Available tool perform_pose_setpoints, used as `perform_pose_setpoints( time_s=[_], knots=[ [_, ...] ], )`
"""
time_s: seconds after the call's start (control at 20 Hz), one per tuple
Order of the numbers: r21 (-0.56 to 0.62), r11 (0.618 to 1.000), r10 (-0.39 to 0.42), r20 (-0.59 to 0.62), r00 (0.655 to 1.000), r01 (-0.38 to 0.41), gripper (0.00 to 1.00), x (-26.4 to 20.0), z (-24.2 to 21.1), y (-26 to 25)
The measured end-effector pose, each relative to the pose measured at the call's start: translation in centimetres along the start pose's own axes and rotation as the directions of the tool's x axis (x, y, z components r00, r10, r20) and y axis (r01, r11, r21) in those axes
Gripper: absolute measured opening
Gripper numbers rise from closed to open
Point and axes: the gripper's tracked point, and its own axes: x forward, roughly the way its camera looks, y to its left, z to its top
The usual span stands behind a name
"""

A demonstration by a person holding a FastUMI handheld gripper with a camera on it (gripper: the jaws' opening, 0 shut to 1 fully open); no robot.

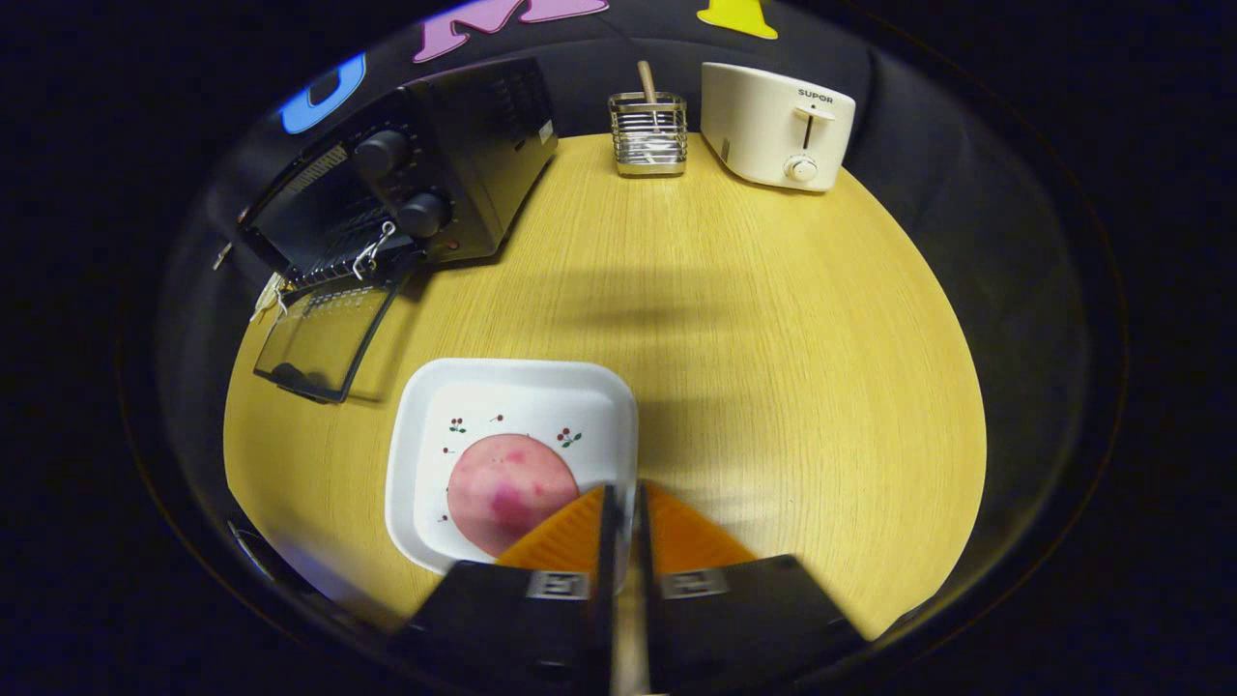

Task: Open the toaster oven, put the food inside, and close the toaster oven door.

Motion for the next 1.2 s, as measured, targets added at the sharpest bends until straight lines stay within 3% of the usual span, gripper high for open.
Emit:
perform_pose_setpoints(
  time_s=[0.05, 0.45, 0.65, 0.8, 0.95, 1.2],
  knots=[
    [-0.005, 1.000, 0.001, -0.024, 1.000, -0.001, 0.12, -0.5, 0.8, -0.5],
    [-0.022, 0.997, 0.076, -0.153, 0.985, -0.080, 0.13, -1.2, 0.3, 0.3],
    [0.085, 0.982, 0.182, -0.220, 0.958, -0.167, 0.12, -1.2, -0.2, 0.6],
    [0.226, 0.947, 0.285, -0.268, 0.920, -0.227, 0.08, -1.2, -0.8, 0.5],
    [0.438, 0.851, 0.431, -0.269, 0.861, -0.290, 0.05, -1.0, -2.0, 1.5],
    [0.505, 0.807, 0.462, -0.221, 0.859, -0.304, 0.05, -1.6, -2.5, 1.7]
  ],
)
